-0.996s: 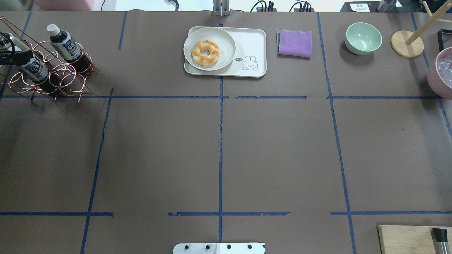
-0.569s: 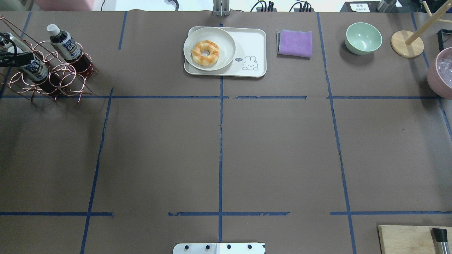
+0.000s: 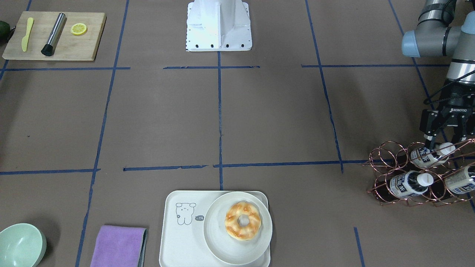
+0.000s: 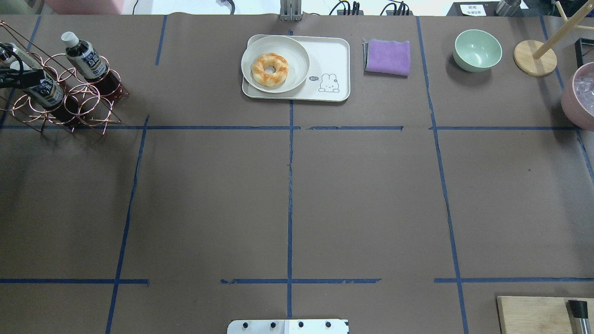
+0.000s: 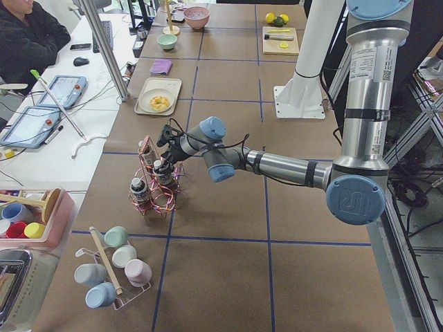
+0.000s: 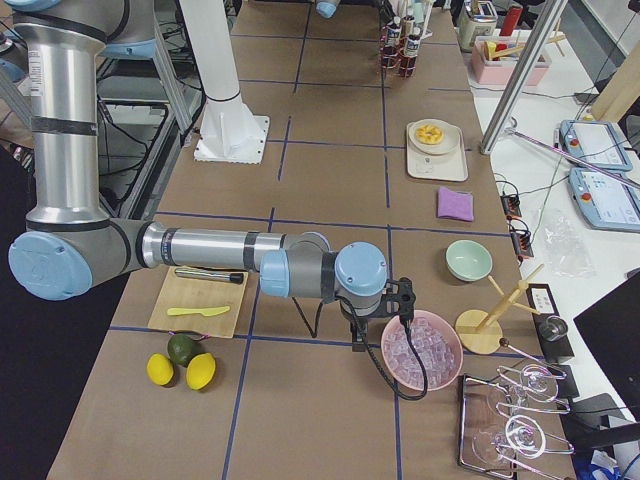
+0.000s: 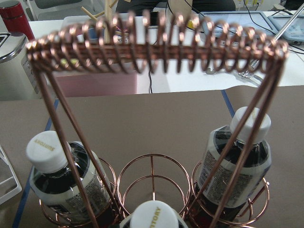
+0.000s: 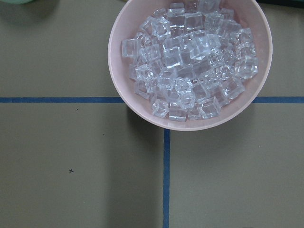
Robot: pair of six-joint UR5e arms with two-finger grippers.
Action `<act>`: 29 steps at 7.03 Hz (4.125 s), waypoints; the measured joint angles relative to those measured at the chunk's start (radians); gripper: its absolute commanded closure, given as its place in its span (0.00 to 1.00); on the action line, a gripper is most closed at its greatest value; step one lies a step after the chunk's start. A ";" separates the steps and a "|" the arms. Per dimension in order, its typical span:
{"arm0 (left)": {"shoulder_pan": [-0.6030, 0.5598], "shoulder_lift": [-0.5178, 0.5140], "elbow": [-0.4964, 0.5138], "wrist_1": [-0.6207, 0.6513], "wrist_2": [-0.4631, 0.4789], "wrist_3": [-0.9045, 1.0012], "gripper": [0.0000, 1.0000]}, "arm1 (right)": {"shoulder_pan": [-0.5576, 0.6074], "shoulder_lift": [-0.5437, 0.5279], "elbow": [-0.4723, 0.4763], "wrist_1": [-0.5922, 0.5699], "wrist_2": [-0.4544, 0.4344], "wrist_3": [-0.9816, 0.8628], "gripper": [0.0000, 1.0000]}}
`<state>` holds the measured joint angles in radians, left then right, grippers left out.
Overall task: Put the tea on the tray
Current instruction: 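Move the left gripper over the copper rack toward a dark tea bottle, then close the left gripper on the bottle cap and lift it from the rack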
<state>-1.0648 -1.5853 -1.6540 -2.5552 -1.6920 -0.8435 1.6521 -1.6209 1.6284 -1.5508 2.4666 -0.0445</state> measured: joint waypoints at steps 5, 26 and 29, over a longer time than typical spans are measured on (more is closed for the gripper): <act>-0.010 -0.008 0.001 0.011 0.002 0.003 0.30 | 0.000 -0.002 0.004 0.000 0.000 0.000 0.00; -0.207 0.005 -0.139 0.078 -0.138 0.000 1.00 | 0.000 -0.009 0.005 0.001 0.000 -0.001 0.00; -0.260 0.048 -0.402 0.330 -0.196 0.000 1.00 | 0.000 -0.005 0.015 0.002 0.000 -0.003 0.00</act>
<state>-1.3248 -1.5371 -2.0556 -2.2251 -1.8884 -0.8433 1.6521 -1.6258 1.6430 -1.5493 2.4671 -0.0470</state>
